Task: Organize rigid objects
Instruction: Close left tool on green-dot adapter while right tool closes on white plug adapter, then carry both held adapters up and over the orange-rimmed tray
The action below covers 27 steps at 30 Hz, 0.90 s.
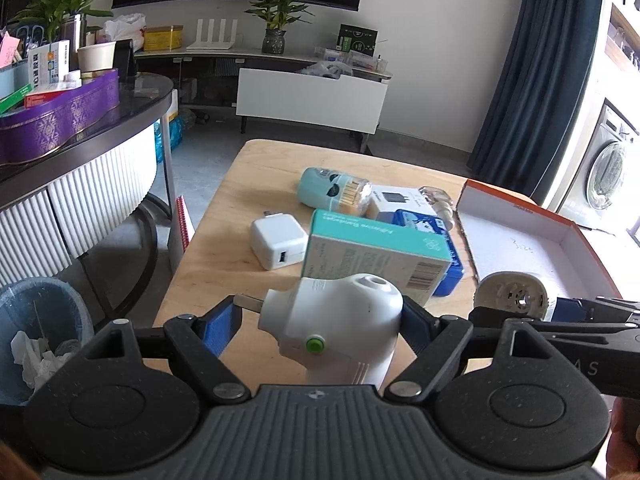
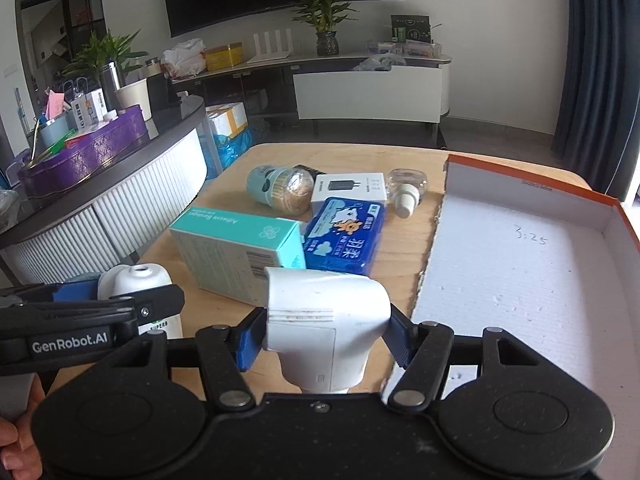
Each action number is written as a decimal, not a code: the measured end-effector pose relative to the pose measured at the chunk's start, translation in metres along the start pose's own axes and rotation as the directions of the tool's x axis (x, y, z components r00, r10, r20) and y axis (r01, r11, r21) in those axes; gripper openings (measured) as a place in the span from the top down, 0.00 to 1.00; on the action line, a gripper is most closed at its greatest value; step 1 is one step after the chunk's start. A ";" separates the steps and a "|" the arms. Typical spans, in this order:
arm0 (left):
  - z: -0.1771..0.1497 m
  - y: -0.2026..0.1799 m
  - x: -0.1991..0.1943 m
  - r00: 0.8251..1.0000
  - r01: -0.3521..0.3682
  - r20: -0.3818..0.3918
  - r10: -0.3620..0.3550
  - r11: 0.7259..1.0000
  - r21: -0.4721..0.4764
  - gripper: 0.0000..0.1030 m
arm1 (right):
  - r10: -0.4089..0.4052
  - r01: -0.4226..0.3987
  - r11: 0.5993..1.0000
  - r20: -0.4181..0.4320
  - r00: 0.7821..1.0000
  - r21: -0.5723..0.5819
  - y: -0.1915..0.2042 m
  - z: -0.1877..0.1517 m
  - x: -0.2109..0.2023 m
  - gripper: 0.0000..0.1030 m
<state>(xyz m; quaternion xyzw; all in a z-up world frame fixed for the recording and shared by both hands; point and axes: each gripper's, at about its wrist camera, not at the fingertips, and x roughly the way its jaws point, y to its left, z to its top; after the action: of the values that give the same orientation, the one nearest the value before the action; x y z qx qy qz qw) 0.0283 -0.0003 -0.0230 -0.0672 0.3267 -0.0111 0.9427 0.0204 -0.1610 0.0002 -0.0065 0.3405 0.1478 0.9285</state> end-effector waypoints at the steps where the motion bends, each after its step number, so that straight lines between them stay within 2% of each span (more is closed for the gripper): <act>1: 0.003 -0.004 -0.001 1.000 0.008 0.003 -0.008 1.000 0.006 0.18 | -0.003 0.003 1.000 0.004 1.000 0.010 -0.004 0.001 -0.004 0.27; 5: 0.011 -0.020 0.000 0.998 0.056 -0.003 -0.056 0.998 0.027 0.18 | -0.022 0.021 0.998 0.020 1.000 0.052 -0.021 0.005 -0.019 0.27; 13: 0.024 -0.059 0.010 0.988 0.156 -0.026 -0.154 0.984 0.081 0.18 | -0.117 0.110 0.988 0.057 0.991 0.112 -0.060 0.012 -0.047 0.27; 22: 0.043 -0.097 0.026 0.972 0.236 -0.047 -0.232 0.962 0.136 0.18 | -0.213 0.195 0.962 0.078 0.974 0.192 -0.104 0.014 -0.066 0.27; 27: 0.049 -0.115 0.035 0.966 0.258 -0.056 -0.252 0.952 0.162 0.18 | -0.250 0.227 0.949 0.085 0.964 0.221 -0.126 0.017 -0.071 0.27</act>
<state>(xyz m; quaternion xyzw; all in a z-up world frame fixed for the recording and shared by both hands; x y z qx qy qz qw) 0.0887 -0.1103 0.0092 -0.0289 0.3296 -0.1615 0.9298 0.0151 -0.2988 0.0470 0.0586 0.2983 -0.0022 0.9527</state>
